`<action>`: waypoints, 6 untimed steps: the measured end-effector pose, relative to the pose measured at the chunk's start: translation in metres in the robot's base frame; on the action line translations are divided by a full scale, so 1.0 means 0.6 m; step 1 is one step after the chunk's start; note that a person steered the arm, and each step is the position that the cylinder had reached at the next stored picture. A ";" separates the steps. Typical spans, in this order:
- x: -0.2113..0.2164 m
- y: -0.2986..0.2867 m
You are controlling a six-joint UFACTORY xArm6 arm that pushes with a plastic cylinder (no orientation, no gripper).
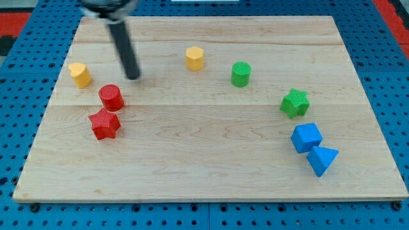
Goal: Make the red circle to the bottom of yellow heart
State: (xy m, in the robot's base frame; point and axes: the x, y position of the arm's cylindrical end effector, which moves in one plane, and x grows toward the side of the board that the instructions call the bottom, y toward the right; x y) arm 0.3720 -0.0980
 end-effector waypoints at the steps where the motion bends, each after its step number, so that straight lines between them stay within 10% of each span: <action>1: 0.108 0.120; 4: 0.097 -0.184; 6: 0.147 0.026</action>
